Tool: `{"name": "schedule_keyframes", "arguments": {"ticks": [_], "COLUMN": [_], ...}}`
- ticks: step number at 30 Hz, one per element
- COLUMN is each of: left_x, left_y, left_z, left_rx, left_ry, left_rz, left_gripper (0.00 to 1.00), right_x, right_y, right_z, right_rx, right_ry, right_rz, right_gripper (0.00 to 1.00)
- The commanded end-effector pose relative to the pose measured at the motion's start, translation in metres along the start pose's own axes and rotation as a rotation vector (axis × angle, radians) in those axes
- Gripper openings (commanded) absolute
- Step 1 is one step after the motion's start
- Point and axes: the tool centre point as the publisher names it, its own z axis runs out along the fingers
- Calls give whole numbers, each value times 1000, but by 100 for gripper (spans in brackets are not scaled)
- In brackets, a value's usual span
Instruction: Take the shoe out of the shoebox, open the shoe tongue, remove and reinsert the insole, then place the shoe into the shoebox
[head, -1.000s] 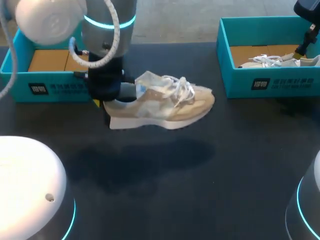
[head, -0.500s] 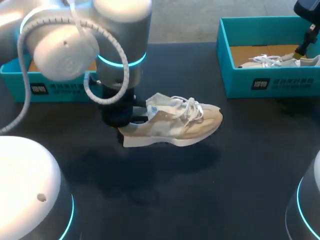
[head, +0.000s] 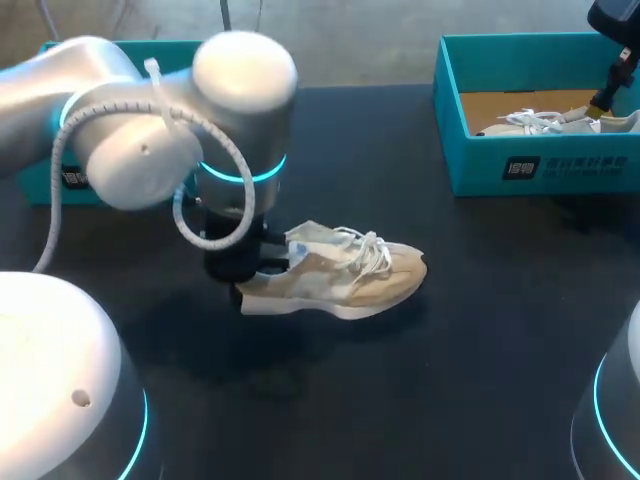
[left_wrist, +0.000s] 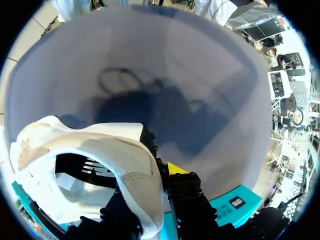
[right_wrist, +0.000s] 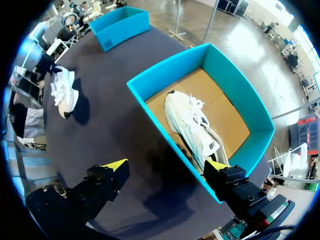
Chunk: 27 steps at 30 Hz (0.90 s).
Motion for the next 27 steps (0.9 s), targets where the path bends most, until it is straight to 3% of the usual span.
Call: {"name": "schedule_keyframes", "arguments": {"ticks": [1, 12, 25, 26, 27], "left_x": [-16, -32, -31, -30, -30], "left_y": [3, 6, -4, -4, -5], "left_z": [21, 42, 56, 57, 57], "left_rx": [13, 18, 67, 71, 77], "left_ry": [6, 23, 50, 54, 50], "left_rz": [-7, -2, -6, -8, -12], "left_gripper": [0, 0, 0, 11, 35], "right_x": [0, 0, 0, 0, 0], "right_y": [0, 0, 0, 0, 0], "right_z": [0, 0, 0, 0, 0], "right_rx": [0, 0, 0, 0, 0], "right_ry": [0, 0, 0, 0, 0], "right_rz": [0, 0, 0, 0, 0], "right_gripper": [100, 100, 100, 100, 100]}}
